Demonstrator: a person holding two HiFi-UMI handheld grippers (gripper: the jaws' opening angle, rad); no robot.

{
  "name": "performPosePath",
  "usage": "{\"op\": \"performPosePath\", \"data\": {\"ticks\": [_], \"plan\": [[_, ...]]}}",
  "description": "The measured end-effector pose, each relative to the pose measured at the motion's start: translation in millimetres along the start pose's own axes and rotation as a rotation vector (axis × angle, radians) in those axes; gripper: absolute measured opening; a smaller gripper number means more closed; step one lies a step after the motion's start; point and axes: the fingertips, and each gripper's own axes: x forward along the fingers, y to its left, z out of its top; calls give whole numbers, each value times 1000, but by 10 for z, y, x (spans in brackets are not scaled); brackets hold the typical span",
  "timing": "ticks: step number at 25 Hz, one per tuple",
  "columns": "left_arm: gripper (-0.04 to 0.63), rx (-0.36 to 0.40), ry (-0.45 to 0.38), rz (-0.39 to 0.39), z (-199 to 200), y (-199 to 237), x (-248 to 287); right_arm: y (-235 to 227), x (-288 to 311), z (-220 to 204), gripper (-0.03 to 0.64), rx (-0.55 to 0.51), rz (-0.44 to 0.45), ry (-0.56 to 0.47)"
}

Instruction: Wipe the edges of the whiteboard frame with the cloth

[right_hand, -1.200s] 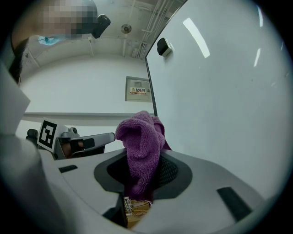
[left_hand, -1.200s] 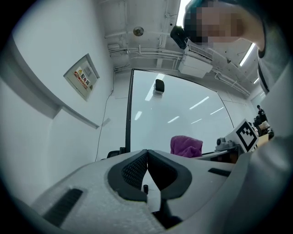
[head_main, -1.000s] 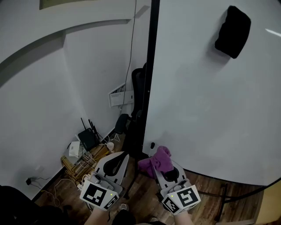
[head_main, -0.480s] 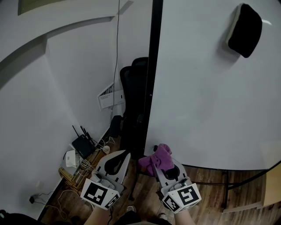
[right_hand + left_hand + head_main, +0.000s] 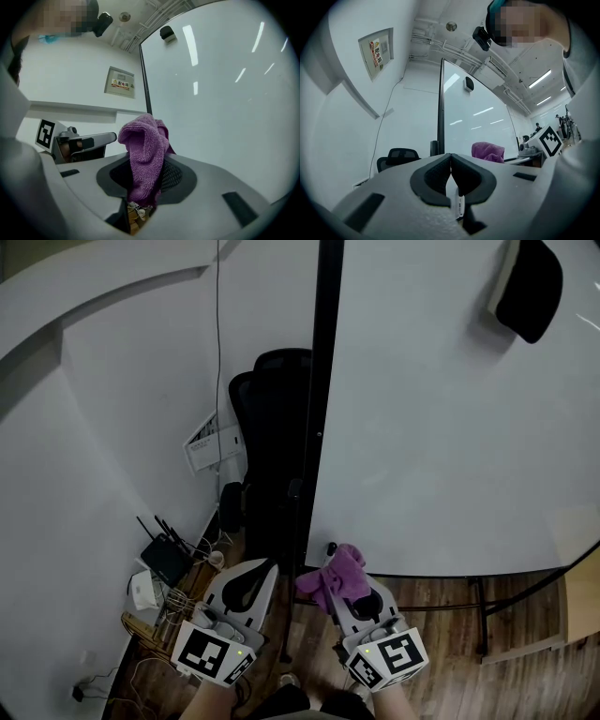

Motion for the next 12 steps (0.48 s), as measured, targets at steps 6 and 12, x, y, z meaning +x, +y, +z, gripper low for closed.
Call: {"op": "performPosePath", "data": {"ticks": [6,12], "plan": [[15,-33,23,-42,-167,51,18,-30,14,-243,109,14,-62,45],[16,-56,46,-84,-343,17,98,-138,-16,-571,109,26,-121,117]]}}
